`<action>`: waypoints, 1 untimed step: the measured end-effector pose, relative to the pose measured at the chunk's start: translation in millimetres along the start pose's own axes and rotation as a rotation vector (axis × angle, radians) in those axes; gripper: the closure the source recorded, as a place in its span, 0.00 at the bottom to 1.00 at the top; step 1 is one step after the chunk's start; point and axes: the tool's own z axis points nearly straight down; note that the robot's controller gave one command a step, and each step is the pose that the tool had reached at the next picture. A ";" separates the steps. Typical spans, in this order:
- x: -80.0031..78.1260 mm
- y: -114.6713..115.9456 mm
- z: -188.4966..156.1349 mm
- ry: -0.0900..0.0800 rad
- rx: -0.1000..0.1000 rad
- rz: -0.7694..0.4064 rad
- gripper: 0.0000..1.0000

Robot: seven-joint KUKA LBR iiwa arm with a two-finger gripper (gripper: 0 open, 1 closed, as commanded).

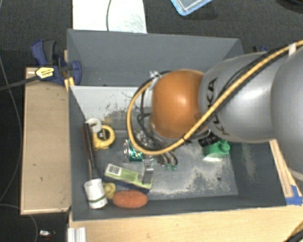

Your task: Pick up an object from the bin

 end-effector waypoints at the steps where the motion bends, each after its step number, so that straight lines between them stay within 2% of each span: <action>1: 5.3 -31.9 -10.9 -0.003 -0.002 0.042 0.00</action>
Offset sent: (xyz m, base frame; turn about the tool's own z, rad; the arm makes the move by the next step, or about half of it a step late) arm 0.0102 -0.0423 -0.0471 0.0876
